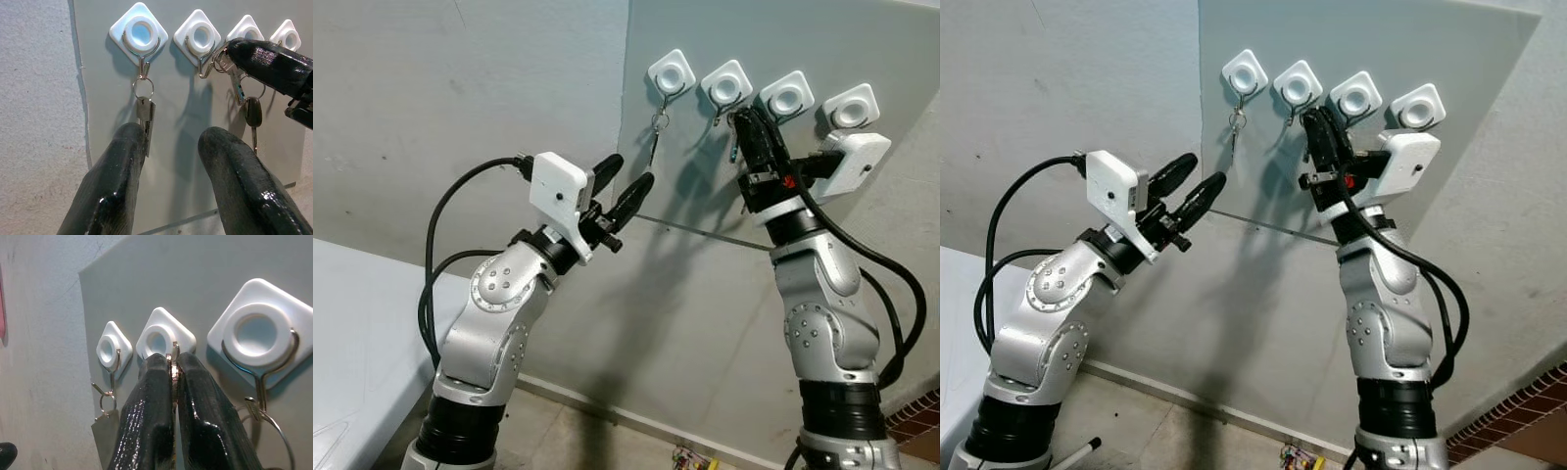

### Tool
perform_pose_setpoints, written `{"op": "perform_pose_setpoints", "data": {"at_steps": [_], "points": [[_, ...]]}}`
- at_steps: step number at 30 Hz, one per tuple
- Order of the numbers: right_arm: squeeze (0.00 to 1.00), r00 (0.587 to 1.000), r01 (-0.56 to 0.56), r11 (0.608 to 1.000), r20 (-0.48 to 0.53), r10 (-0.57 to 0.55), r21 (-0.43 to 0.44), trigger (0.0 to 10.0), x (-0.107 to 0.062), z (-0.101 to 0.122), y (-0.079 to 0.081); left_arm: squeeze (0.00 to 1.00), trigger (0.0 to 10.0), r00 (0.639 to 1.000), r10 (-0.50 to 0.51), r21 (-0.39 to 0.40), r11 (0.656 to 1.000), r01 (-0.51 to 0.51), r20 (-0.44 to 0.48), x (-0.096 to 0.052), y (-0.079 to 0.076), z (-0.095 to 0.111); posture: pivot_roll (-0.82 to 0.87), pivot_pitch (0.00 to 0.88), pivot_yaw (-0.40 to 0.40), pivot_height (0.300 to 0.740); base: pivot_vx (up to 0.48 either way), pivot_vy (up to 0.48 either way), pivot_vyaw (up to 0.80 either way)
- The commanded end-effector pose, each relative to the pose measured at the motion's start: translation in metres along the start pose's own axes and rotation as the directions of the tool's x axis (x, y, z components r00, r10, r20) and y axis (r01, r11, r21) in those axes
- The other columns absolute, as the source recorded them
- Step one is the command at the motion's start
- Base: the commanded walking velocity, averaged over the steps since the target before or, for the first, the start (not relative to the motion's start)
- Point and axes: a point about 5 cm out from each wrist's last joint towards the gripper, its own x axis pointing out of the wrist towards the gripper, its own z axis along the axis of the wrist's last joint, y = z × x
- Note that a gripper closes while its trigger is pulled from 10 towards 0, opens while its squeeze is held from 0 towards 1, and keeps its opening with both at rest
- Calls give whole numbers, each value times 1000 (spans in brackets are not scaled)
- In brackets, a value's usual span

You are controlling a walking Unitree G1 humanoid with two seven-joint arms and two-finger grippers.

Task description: Hang keys on a hook

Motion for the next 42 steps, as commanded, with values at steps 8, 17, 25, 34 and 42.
{"op": "perform_pose_setpoints", "data": {"at_steps": [8,17,25,34,42], "points": [[0,1000,-14,1000,13,15,-11,10000,7,2,4,0,10000,1000,-6,0,1000,6,16,0,-2,6,1,38,-64,740,0,0,0],[0,999,-32,999,23,32,-13,10000,10,1,7,0,10000,1000,7,-5,1000,-7,16,-2,-1,7,7,41,-66,740,0,0,0],[0,997,-64,996,33,66,-69,10000,10,2,10,0,10000,1000,19,-8,1000,-19,12,-3,0,7,12,45,-67,740,0,0,0],[0,994,-81,987,68,91,-139,10000,11,6,11,0,10000,1000,22,-15,1000,-22,16,-3,0,8,11,44,-67,740,0,0,0],[0,992,-98,979,64,111,-181,10000,9,6,12,0,10000,1000,23,-19,1000,-23,17,-3,0,9,10,44,-66,740,0,0,0]]}}
